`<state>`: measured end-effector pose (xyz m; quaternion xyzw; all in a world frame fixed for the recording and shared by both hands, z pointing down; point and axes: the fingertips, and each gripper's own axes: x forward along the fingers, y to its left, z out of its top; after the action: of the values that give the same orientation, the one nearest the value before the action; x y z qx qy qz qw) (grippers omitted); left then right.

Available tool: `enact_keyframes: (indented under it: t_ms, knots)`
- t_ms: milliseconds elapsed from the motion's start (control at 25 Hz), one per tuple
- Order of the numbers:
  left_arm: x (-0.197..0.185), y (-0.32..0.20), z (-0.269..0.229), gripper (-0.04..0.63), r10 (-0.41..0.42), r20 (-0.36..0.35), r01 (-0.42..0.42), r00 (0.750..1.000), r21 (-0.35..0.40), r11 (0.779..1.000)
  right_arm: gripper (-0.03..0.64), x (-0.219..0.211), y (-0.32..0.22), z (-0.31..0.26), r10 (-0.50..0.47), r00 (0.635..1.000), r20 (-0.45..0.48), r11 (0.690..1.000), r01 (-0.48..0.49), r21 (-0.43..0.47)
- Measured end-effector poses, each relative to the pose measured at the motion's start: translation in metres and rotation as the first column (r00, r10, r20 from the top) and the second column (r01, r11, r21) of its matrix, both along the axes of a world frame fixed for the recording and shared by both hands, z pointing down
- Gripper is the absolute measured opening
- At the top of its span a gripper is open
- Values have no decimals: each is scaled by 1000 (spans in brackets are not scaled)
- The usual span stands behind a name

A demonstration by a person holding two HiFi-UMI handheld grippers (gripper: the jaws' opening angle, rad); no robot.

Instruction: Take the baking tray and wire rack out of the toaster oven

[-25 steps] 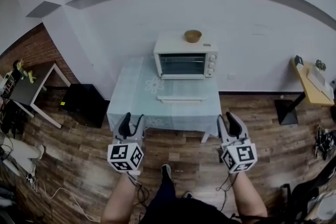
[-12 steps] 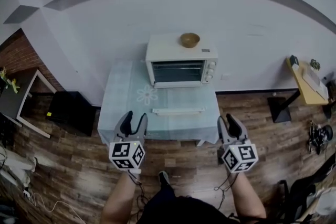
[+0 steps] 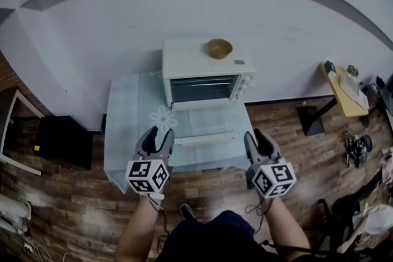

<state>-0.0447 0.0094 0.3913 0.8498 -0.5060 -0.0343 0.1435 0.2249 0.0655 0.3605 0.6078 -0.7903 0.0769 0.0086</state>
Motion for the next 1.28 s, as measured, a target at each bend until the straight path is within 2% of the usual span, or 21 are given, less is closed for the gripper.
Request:
enact_keyframes:
  t_ms: [160,360,560,720,880,1000,1080,1160,1200,1280]
  knots:
    - [18,-19,7,209,85,-44,-86,995,-27,996,126,-2,-20,10,18,1000,17,999,-17,-36]
    - [31,-51,19,209,108,-80,-114,991,-64,991,124,-2,-57,22,15,999,48,999,-12,-50]
    - [45,-83,34,209,103,-89,-112,991,-102,989,121,0,-105,47,-13,993,116,997,23,-79]
    - [59,-117,45,209,84,-69,-93,994,-146,985,117,5,-152,58,-53,981,187,993,72,-95]
    - [74,-164,59,209,40,-119,-63,992,-198,978,117,10,-205,72,-96,955,281,982,136,-128]
    - [90,-190,77,209,24,-169,-64,985,-234,970,117,20,-237,95,-80,911,405,970,164,-178]
    - [99,-204,92,209,10,-198,-65,980,-270,961,96,27,-255,112,-49,860,508,962,177,-207]
    - [103,-216,106,207,-11,-222,-59,975,-303,951,51,29,-273,122,-33,779,627,955,209,-209]
    - [105,-223,111,205,-24,-243,-56,970,-317,947,54,29,-281,126,-18,726,688,951,225,-212]
    - [106,-238,121,202,-67,-320,-50,945,-346,937,94,32,-292,147,80,628,774,932,227,-281]
